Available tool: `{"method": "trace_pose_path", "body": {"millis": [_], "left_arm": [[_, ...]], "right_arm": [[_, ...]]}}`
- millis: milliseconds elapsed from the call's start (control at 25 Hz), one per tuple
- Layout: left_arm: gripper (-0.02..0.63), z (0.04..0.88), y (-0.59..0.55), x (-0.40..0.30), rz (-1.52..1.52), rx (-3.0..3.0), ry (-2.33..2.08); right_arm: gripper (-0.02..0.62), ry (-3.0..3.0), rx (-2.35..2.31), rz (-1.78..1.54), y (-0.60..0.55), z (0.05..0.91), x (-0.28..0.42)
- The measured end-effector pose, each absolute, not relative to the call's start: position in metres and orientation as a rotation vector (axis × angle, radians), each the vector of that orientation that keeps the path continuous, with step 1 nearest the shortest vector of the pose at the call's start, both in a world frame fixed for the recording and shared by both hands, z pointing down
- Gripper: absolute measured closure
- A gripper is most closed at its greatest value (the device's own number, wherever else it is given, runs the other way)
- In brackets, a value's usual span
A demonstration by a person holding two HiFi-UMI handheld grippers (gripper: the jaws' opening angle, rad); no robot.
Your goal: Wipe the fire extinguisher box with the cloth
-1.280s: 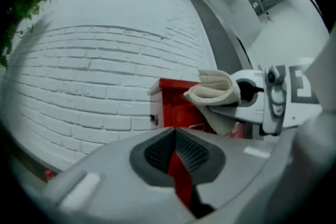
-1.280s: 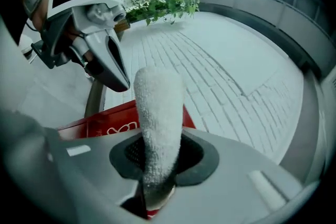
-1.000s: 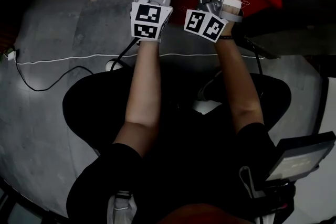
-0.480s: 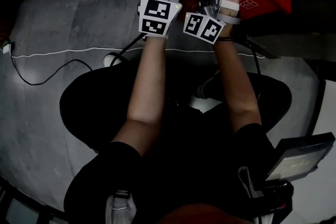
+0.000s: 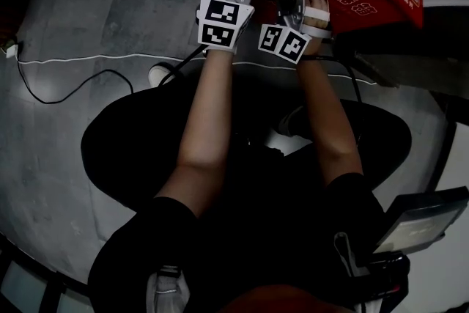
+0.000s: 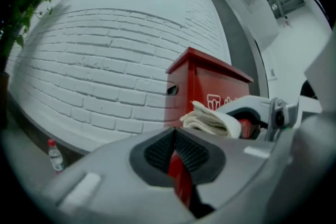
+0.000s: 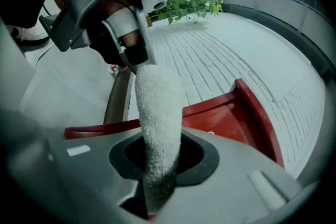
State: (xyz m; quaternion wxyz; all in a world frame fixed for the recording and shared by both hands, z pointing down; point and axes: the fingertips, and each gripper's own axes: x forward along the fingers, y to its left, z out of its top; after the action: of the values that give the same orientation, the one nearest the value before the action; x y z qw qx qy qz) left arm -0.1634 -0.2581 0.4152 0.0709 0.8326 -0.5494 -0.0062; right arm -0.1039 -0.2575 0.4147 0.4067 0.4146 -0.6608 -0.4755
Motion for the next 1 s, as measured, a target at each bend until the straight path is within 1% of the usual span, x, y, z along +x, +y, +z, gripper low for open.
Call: {"method": "trace_pose_path", "body": {"millis": [240,480,800,1000], "left_arm": [[0.606,0.444,-0.259,-0.161,0.030,2.470,-1.650],[0.606,0.484,-0.260,-0.145,0.110,2.446,-1.597],[0.606,0.540,-0.260,-0.130,0.210,2.387,-1.537],[0.606,0.577,-0.255,-0.125,0.282,2.347,-1.506]], "right_arm": [[0.503,-1.672,0.974,-1.158,-0.256,0.459,-0.102],[0.502,-1.646,0.880,-1.054,-0.262,0.527,-0.082],[0.499,-1.670,0.782,-0.968,-0.263,0.609,-0.074],[0.492,-1.690,0.818,-0.982,-0.261,0.620,-0.076]]}}
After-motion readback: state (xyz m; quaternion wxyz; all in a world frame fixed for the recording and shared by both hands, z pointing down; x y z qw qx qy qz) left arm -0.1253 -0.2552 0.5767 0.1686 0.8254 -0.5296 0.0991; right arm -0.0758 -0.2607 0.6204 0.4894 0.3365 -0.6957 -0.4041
